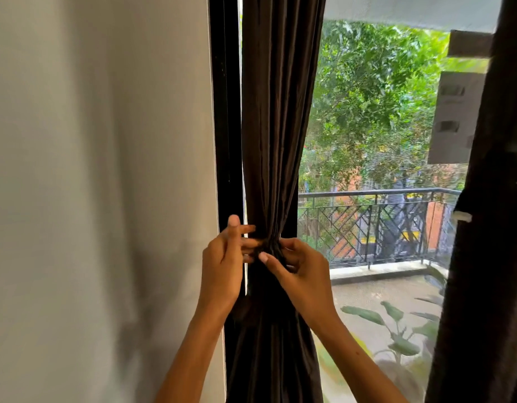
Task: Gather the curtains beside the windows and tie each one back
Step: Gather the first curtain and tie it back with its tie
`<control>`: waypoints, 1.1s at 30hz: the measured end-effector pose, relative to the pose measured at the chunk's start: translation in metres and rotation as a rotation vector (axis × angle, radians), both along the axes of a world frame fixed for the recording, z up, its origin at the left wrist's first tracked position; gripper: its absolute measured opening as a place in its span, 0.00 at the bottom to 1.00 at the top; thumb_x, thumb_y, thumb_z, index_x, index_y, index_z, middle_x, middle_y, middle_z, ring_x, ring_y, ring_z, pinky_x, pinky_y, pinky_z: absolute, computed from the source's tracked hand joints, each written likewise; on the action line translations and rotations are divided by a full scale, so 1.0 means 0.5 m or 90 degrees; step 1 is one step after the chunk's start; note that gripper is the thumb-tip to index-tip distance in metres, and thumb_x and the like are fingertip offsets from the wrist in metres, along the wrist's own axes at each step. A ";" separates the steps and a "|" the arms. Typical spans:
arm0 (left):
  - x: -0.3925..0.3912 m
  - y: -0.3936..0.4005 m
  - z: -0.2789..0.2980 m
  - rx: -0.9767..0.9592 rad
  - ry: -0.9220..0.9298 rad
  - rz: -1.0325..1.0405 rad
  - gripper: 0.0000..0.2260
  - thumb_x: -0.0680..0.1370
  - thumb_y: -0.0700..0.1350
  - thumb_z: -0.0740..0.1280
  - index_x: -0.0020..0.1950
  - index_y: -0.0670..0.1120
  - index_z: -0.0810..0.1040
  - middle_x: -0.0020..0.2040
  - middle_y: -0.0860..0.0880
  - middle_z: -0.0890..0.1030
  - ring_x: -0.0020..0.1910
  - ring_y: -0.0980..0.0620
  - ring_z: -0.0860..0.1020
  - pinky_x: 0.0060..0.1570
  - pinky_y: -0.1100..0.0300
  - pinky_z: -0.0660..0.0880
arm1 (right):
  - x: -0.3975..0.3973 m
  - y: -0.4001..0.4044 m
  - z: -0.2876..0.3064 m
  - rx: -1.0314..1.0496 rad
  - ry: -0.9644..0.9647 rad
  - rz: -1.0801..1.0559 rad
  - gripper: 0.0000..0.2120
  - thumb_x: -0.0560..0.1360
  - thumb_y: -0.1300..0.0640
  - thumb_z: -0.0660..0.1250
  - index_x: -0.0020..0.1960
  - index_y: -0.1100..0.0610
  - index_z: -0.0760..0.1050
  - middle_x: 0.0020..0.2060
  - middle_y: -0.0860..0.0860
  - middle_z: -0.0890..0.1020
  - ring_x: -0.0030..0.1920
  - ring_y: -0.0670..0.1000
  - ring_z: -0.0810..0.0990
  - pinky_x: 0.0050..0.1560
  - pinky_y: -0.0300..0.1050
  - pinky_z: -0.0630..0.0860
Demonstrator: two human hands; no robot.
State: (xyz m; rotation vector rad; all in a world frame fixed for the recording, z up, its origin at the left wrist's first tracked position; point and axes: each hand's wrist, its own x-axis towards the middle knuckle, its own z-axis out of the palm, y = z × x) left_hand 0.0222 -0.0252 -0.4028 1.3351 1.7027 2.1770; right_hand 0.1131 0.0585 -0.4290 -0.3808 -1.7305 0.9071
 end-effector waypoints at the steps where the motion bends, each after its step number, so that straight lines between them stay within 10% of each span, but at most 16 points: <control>1: -0.001 -0.002 0.000 -0.006 0.011 -0.009 0.19 0.74 0.60 0.55 0.49 0.51 0.80 0.41 0.52 0.84 0.43 0.56 0.83 0.45 0.64 0.79 | 0.003 0.004 0.001 0.006 -0.001 0.001 0.09 0.69 0.54 0.76 0.46 0.48 0.78 0.40 0.43 0.84 0.44 0.40 0.83 0.43 0.36 0.79; 7: -0.006 -0.012 -0.020 -0.033 0.107 -0.004 0.20 0.62 0.44 0.79 0.52 0.48 0.82 0.45 0.54 0.85 0.44 0.59 0.83 0.46 0.67 0.78 | 0.018 0.024 0.008 -0.096 0.028 0.115 0.04 0.72 0.61 0.72 0.45 0.53 0.82 0.38 0.45 0.86 0.43 0.43 0.84 0.42 0.34 0.77; 16: -0.008 -0.003 -0.021 0.007 0.140 0.032 0.15 0.71 0.33 0.72 0.46 0.53 0.81 0.44 0.58 0.83 0.46 0.62 0.82 0.45 0.71 0.75 | 0.029 0.029 0.011 -0.162 0.029 0.183 0.07 0.74 0.61 0.69 0.51 0.58 0.82 0.40 0.51 0.86 0.45 0.48 0.85 0.46 0.41 0.78; 29: -0.018 0.000 -0.011 0.007 0.260 0.202 0.09 0.72 0.36 0.72 0.45 0.49 0.79 0.42 0.57 0.81 0.41 0.65 0.79 0.44 0.79 0.71 | 0.027 0.006 0.002 0.077 0.006 -0.007 0.19 0.69 0.68 0.73 0.45 0.43 0.77 0.33 0.26 0.78 0.43 0.28 0.78 0.39 0.22 0.72; 33: -0.017 0.007 -0.022 0.027 0.260 0.332 0.07 0.70 0.37 0.74 0.40 0.47 0.80 0.37 0.55 0.78 0.35 0.58 0.77 0.37 0.78 0.71 | 0.009 0.002 -0.018 0.072 0.013 -0.038 0.14 0.71 0.63 0.73 0.53 0.50 0.83 0.43 0.43 0.85 0.47 0.37 0.81 0.41 0.33 0.79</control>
